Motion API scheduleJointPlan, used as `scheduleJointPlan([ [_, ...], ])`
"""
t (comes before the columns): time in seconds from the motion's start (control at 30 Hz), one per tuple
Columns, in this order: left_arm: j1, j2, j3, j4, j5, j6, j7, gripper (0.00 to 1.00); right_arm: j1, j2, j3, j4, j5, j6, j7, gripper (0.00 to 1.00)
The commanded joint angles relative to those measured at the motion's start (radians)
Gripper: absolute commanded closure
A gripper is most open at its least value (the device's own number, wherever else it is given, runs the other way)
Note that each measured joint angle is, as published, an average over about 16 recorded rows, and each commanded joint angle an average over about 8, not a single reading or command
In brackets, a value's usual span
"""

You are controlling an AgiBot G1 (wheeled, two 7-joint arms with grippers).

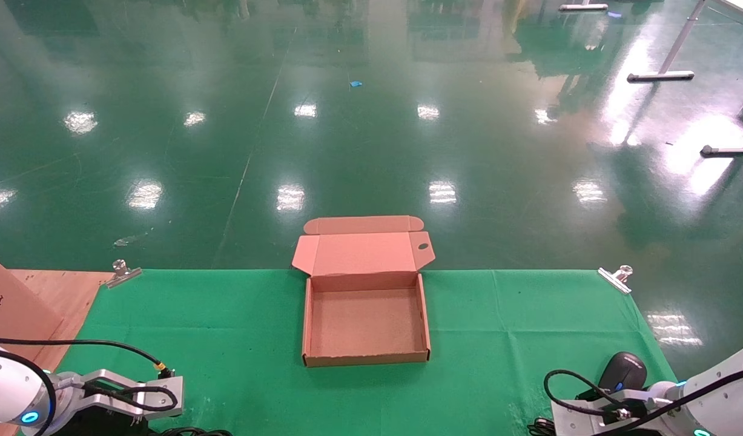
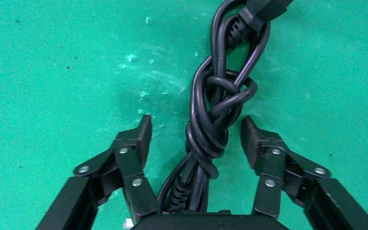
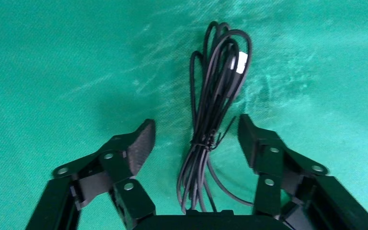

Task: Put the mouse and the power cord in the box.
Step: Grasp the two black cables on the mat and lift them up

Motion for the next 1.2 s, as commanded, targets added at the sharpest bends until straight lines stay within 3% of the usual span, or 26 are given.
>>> scheduleJointPlan([
  [0.03,-0.002,0.002,0.000,0.006,0.000,-0.001,0.005,1.00,0.001,-0.002,0.003,-0.011,0.007,0.000,-0.010,1.00],
  [0.77,-0.030,-0.003,-0.007,0.027,-0.011,0.038,0.060,1.00,0.023,0.018,0.020,-0.011,0.042,-0.037,-0.041,1.00],
  [0.97,-0.063,-0.013,-0.007,0.013,-0.012,0.072,0.069,1.00,0.059,0.070,0.053,0.086,0.103,-0.115,-0.039,1.00],
  [1.2,-0.147,-0.010,0.002,-0.062,0.001,0.163,0.046,1.00,0.097,0.153,0.109,0.308,0.206,-0.227,0.032,1.00],
])
